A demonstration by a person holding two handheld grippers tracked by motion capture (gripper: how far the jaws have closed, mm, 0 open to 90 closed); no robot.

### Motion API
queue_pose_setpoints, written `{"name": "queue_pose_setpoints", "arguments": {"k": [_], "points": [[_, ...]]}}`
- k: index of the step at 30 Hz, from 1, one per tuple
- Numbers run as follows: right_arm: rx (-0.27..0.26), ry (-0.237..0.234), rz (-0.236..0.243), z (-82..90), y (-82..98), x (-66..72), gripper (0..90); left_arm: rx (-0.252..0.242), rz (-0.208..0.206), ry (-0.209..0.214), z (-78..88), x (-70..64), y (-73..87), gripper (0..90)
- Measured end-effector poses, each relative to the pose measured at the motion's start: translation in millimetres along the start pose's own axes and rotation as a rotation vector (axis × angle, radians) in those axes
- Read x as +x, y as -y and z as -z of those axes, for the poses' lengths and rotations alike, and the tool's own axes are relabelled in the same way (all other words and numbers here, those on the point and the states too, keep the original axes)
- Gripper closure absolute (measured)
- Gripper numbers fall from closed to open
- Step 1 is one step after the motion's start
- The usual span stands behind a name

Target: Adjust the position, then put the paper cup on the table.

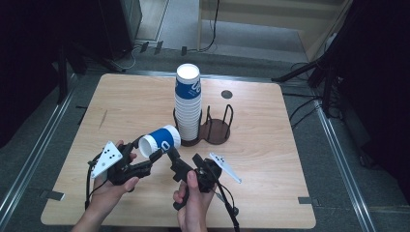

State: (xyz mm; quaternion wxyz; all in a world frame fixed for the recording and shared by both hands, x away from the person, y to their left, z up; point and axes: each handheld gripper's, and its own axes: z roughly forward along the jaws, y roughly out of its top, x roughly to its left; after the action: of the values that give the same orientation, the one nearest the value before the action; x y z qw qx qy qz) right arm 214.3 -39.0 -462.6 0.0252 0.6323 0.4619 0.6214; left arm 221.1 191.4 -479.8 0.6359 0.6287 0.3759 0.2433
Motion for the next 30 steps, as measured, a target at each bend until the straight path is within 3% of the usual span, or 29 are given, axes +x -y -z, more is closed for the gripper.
{"name": "queue_pose_setpoints", "arguments": {"k": [3,9,18,30], "points": [[0.010,-0.050,-0.087,-0.7,0.2,-2.9,0.0,-0.005,0.002,0.001,-0.1,0.4,0.5,28.7],[0.035,-0.052,-0.218,-5.0,1.5,-7.5,0.0,-0.018,0.010,-0.002,-0.6,0.4,1.3,28.8],[0.064,-0.073,-0.346,-9.6,6.0,-11.9,0.0,-0.029,0.013,0.007,-1.2,0.6,2.5,28.8],[0.066,-0.084,-0.443,-16.3,8.2,-12.5,0.0,-0.042,0.017,0.013,-0.8,-0.7,2.1,28.8]]}}
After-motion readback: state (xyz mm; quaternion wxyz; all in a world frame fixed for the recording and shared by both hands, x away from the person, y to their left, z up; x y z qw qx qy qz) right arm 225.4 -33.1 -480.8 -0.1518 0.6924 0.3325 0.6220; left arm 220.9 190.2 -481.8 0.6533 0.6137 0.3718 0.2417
